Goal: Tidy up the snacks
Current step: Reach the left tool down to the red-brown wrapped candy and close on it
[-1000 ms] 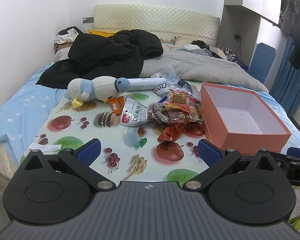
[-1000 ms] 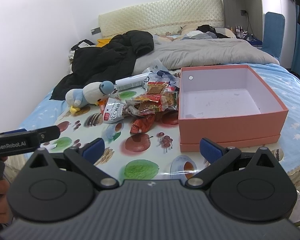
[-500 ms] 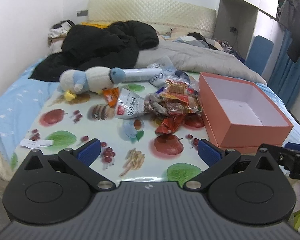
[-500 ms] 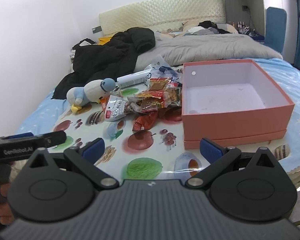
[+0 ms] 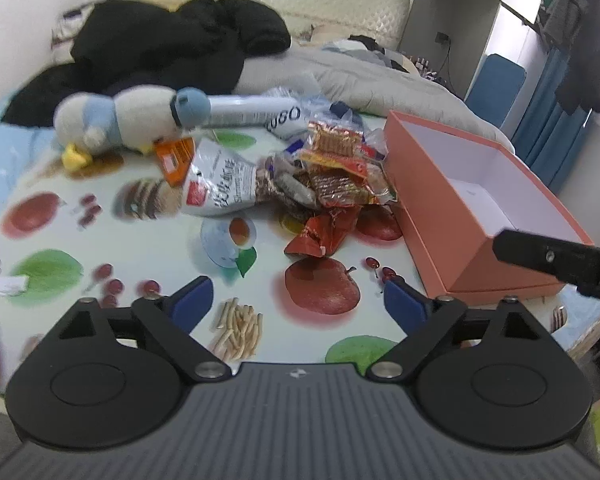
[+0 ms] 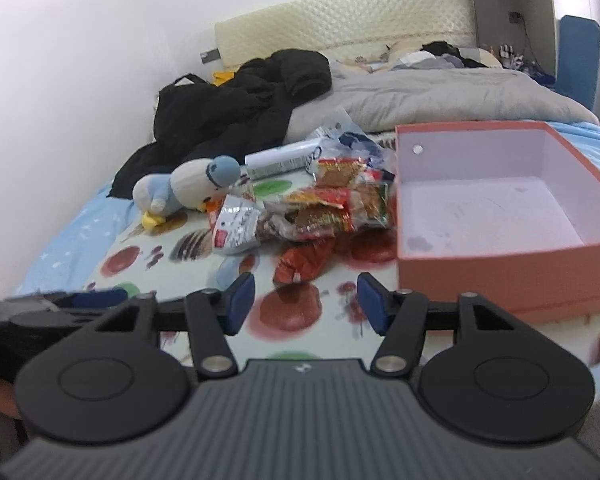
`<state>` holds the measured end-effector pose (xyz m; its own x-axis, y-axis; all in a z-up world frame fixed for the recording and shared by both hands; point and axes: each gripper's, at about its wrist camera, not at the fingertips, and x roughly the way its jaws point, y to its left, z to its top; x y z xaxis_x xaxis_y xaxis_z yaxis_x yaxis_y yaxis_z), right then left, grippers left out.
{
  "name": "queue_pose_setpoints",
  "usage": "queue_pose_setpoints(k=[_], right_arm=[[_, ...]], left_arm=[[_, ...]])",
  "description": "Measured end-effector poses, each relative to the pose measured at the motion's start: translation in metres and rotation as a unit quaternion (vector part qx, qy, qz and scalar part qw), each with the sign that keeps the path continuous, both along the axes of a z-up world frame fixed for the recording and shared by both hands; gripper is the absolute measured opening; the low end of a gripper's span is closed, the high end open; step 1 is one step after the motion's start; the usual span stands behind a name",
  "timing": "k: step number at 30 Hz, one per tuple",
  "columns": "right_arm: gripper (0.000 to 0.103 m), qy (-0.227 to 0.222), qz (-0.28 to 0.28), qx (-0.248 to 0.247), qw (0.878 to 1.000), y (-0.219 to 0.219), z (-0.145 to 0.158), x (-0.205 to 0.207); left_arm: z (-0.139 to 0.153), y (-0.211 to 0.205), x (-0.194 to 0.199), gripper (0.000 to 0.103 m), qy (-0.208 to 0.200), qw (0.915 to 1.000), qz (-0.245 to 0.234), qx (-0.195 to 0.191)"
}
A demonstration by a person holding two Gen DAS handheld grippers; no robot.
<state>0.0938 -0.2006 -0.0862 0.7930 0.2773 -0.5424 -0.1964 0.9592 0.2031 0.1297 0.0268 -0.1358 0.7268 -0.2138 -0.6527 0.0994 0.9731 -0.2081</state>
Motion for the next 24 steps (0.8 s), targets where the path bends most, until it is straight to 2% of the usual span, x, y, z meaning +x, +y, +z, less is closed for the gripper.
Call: queue_pose_setpoints(k=[4, 6, 8, 10, 13, 19, 24], right_arm=[[0.061, -0.007, 0.006, 0.015, 1.0, 0.012, -0.006, 0.022], [0.061, -0.007, 0.003, 0.017, 1.0, 0.02, -0.009, 0.035], [0.061, 0.009, 0.005, 0.038, 0.999, 0.024, -0.015, 0.05], [0.06, 0.031, -0.007, 0.053, 0.998, 0.027, -0.022, 0.066], [0.06, 0.05, -0.008, 0.08, 0.996, 0.03, -0.032, 0.088], [0.049, 0.074, -0.037, 0.083, 0.993, 0.037, -0.057, 0.126], [0.043, 0.114, -0.059, 0.121, 0.984, 0.034, -0.082, 0.159]], left_arm=[[-0.019, 0.013, 0.027, 0.082, 0.017, 0.9996, 0.001, -0.022], [-0.029, 0.02, 0.04, 0.08, 0.028, 0.9987, 0.002, -0.043], [-0.038, 0.025, 0.053, 0.078, 0.037, 0.9976, -0.003, -0.059], [-0.048, 0.027, 0.066, 0.072, 0.043, 0.9969, -0.009, -0.066], [-0.062, 0.03, 0.088, 0.069, 0.052, 0.9938, -0.022, -0.096], [-0.082, 0.023, 0.127, 0.063, 0.052, 0.9903, -0.066, -0.111], [-0.091, 0.015, 0.156, 0.058, 0.043, 0.9878, -0.097, -0.114]])
